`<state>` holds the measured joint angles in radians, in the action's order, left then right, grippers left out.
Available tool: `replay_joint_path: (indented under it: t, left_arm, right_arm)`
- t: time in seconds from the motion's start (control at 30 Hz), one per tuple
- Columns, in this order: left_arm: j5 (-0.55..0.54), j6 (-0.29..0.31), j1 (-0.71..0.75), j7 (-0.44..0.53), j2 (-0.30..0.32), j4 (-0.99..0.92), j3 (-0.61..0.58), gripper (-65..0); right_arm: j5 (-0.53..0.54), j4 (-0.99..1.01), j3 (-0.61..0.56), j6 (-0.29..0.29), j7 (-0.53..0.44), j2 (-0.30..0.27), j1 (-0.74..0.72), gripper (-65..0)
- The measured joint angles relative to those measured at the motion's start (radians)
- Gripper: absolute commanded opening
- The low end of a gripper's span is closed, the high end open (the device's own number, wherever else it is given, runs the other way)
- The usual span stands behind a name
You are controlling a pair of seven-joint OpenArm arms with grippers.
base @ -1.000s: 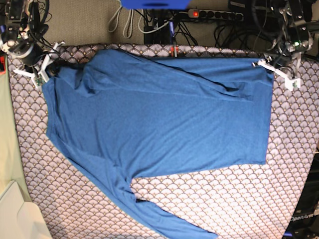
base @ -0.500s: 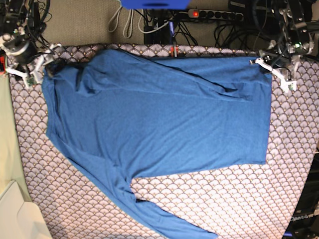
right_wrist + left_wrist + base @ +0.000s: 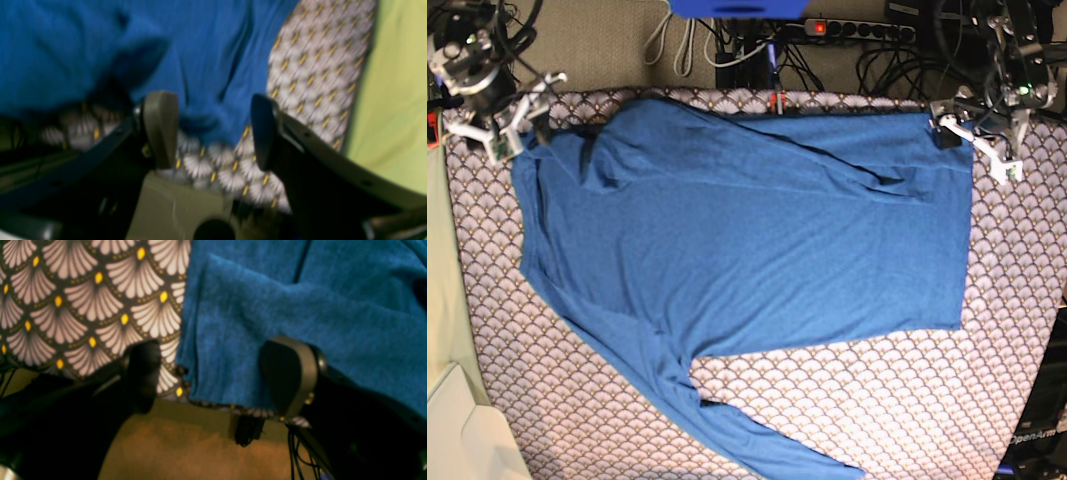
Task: Fold the T-shirt properly
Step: 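Open the right gripper and regrasp the collar corner beside it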
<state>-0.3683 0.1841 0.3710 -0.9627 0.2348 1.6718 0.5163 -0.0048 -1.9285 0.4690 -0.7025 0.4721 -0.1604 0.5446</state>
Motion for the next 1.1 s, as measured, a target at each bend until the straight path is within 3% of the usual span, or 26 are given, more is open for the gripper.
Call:
replay_joint_path:
  t: [0.47, 1.1]
  left_arm:
    - [0.0, 0.0, 0.002, -0.002, 0.001, 0.002, 0.004, -15.4]
    - [0.001, 0.0, -0.016, -0.006, 0.001, 0.002, 0.004, -15.4]
  right_arm:
    - [0.001, -0.026, -0.065, 0.0, 0.205, 0.1, -0.12, -29.4]
    - [-0.002, -0.021, -0.172, 0.0, 0.212, 0.128, -0.117, -29.5]
